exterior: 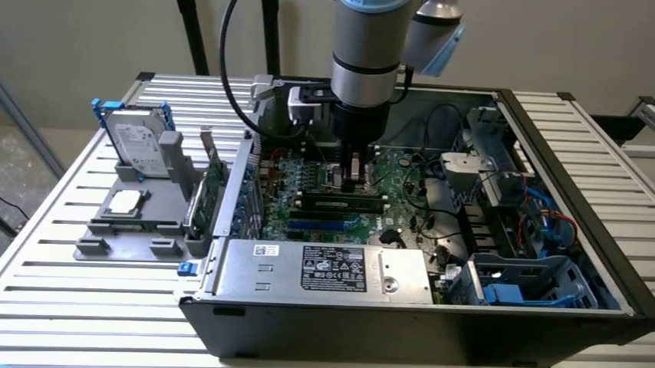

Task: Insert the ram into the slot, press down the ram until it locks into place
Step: 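Insert the ram into the slot, then press down the ram until it locks into place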

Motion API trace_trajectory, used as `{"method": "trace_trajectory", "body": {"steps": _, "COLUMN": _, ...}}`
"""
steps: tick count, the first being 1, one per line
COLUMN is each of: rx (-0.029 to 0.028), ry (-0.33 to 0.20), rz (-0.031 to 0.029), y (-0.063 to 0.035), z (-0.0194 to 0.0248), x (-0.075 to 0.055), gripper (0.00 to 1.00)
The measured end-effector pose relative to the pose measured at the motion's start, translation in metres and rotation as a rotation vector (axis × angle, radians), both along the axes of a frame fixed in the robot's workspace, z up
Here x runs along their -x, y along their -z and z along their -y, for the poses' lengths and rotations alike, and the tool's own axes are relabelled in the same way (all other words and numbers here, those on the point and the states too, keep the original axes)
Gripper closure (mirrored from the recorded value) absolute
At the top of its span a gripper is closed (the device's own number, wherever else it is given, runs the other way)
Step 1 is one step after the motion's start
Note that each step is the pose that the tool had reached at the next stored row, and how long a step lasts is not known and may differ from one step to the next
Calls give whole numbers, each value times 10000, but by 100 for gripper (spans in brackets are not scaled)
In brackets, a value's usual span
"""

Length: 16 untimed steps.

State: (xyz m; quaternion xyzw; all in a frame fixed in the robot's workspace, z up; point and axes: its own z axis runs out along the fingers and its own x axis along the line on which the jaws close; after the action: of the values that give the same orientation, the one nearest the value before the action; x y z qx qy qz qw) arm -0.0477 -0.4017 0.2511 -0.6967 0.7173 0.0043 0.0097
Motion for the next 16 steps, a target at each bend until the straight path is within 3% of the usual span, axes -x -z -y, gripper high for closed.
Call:
{"method": "trace_trajectory", "body": {"steps": 11, "rx": -177, "ry": 1, "rz": 1, "y": 0, "z": 0, "x": 0, "gripper": 89}}
{"method": "trace_trajectory", "body": {"steps": 16, "rx": -175, "ry": 0, "rz": 1, "y": 18, "z": 0, "x": 2, "gripper": 89}}
